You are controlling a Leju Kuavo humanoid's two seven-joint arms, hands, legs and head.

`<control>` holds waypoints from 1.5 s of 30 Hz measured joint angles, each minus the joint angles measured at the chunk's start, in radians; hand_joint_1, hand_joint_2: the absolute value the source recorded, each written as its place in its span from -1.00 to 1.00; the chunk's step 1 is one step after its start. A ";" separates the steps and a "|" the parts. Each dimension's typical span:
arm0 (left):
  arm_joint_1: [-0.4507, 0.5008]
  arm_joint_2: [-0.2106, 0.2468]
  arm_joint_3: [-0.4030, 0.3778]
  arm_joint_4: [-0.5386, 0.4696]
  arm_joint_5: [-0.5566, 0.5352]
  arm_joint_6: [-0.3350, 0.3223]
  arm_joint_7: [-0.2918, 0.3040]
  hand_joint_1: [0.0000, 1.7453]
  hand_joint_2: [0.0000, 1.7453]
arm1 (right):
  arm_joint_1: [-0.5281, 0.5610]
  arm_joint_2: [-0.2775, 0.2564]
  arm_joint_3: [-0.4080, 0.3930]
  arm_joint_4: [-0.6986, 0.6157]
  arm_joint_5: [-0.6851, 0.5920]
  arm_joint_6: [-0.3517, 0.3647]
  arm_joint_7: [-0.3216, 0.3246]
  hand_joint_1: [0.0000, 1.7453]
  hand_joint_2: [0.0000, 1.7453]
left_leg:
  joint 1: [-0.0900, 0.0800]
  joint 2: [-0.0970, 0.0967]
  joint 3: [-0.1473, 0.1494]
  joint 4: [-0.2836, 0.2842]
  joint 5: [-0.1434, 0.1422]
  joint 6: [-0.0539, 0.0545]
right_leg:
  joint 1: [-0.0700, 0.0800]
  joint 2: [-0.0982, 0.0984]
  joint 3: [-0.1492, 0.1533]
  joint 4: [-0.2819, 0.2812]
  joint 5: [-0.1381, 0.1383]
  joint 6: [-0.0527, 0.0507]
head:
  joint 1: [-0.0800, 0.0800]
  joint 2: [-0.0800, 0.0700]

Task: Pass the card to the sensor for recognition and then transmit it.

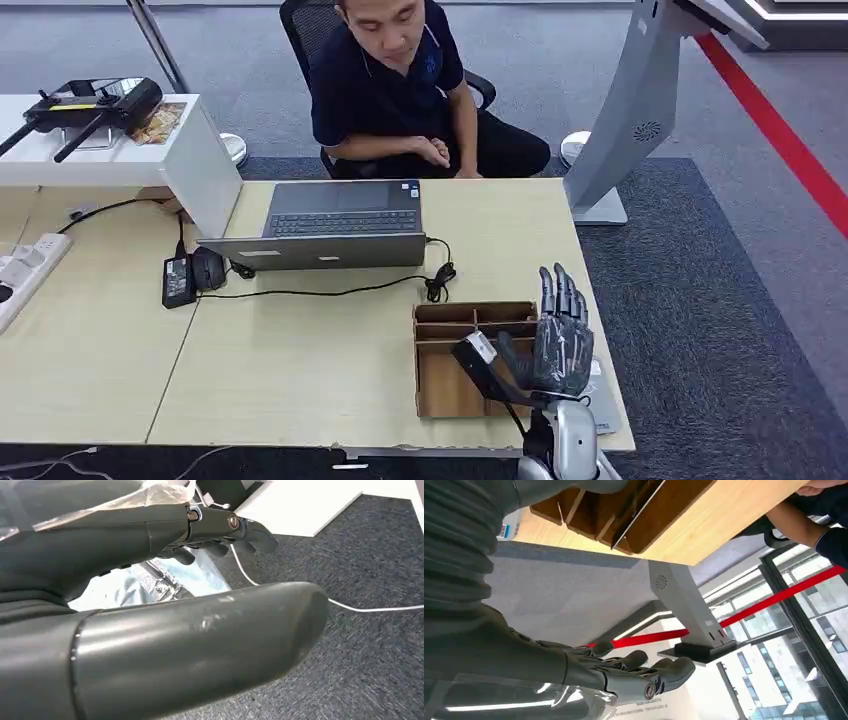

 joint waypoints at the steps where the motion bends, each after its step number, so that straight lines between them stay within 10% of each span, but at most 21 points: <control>1: 0.000 0.000 0.000 0.000 0.000 0.000 0.000 -1.00 -1.00 | 0.000 0.000 0.000 0.000 -0.001 0.000 0.000 -1.00 1.00 | 0.000 0.000 0.000 0.000 0.000 0.000 | 0.000 0.000 0.000 0.000 0.000 0.000 | 0.000 0.000; 45: 0.000 0.000 -0.005 0.000 -0.005 0.000 -0.001 -1.00 -1.00 | -0.009 -0.002 0.000 0.018 -0.020 0.000 0.013 -1.00 1.00 | 0.000 0.000 0.000 0.000 0.000 0.000 | 0.000 0.000 0.000 0.000 0.000 0.000 | 0.000 0.000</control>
